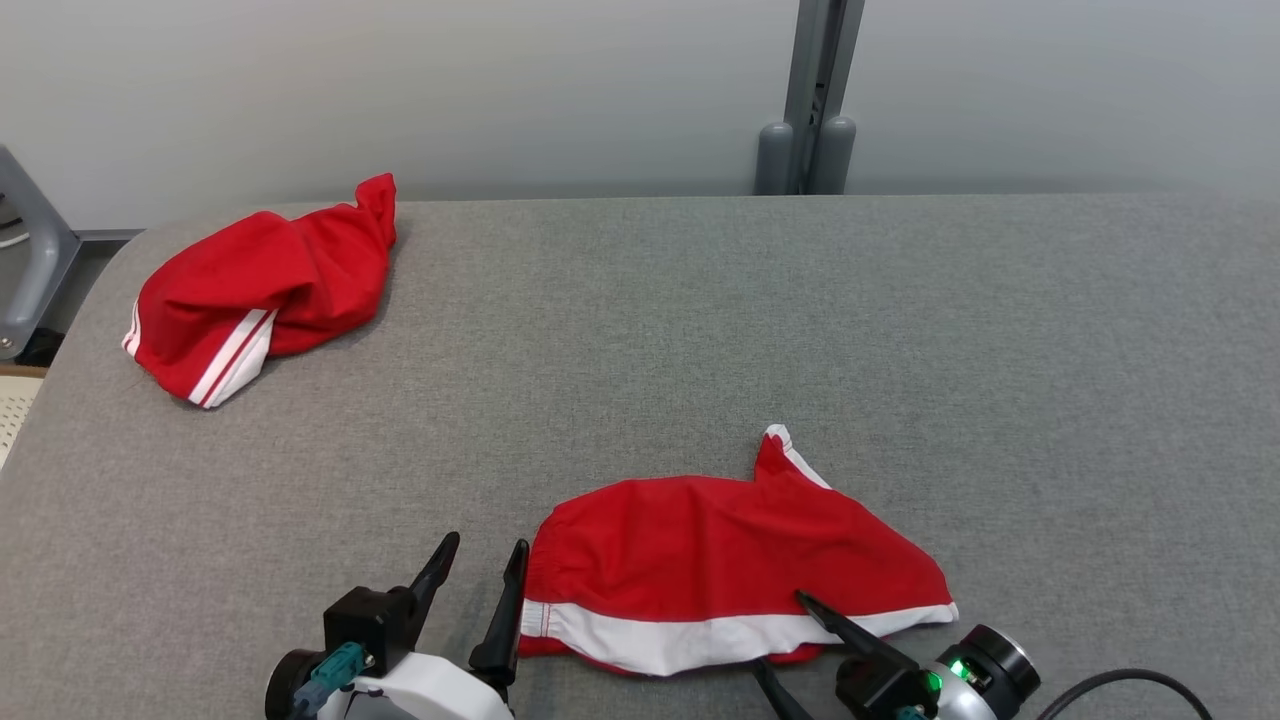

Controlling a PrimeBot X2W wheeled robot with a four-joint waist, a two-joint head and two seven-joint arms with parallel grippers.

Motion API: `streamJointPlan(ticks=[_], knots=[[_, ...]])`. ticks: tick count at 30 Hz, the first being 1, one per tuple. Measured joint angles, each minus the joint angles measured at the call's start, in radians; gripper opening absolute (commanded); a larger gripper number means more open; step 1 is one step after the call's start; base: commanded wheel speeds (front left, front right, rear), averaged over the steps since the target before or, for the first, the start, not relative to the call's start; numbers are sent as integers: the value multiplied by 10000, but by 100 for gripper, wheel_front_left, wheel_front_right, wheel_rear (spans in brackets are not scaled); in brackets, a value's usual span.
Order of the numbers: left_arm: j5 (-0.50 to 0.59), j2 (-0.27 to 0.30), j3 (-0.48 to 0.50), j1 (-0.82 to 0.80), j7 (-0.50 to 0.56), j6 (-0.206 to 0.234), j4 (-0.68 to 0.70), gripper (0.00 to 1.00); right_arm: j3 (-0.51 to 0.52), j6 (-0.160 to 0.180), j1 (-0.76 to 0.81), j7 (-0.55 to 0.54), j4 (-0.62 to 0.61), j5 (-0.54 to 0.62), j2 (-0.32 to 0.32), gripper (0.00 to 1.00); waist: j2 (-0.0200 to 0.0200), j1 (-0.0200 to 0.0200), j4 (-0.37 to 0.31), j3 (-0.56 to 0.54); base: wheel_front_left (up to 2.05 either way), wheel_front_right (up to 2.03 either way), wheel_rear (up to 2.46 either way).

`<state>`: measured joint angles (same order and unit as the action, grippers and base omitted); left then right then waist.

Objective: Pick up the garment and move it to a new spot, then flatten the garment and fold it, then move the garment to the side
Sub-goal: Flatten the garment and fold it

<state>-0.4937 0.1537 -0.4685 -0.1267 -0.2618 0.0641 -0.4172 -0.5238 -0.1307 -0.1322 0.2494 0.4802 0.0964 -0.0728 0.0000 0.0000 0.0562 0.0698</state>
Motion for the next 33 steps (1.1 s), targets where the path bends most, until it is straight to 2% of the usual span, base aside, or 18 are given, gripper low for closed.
streamJointPlan(ticks=[7, 18, 22, 33], knots=[[33, -10, 132, 22, 0, -13, 63, 100, 566, 0, 327, 77, -696, -280, -42, 100, 0, 1, -230, -52, 0, 0, 0], [176, -58, 349, 170, 0, 13, 230, 100, 2462, 0, 1327, -6, -2276, -606, -274, 100, 0, 0, -617, -84, 0, 0, 0], [247, -88, 382, 200, -17, -27, 255, 100, 3570, 0, 1527, -23, -2711, -823, -192, 100, 0, 0, -643, -88, 0, 0, 0], [324, -115, 341, 633, -23, -104, 313, 100, 4686, 0, 1456, 75, -2656, -1302, 186, 100, 0, 0, -300, -166, 0, 0, 0]])
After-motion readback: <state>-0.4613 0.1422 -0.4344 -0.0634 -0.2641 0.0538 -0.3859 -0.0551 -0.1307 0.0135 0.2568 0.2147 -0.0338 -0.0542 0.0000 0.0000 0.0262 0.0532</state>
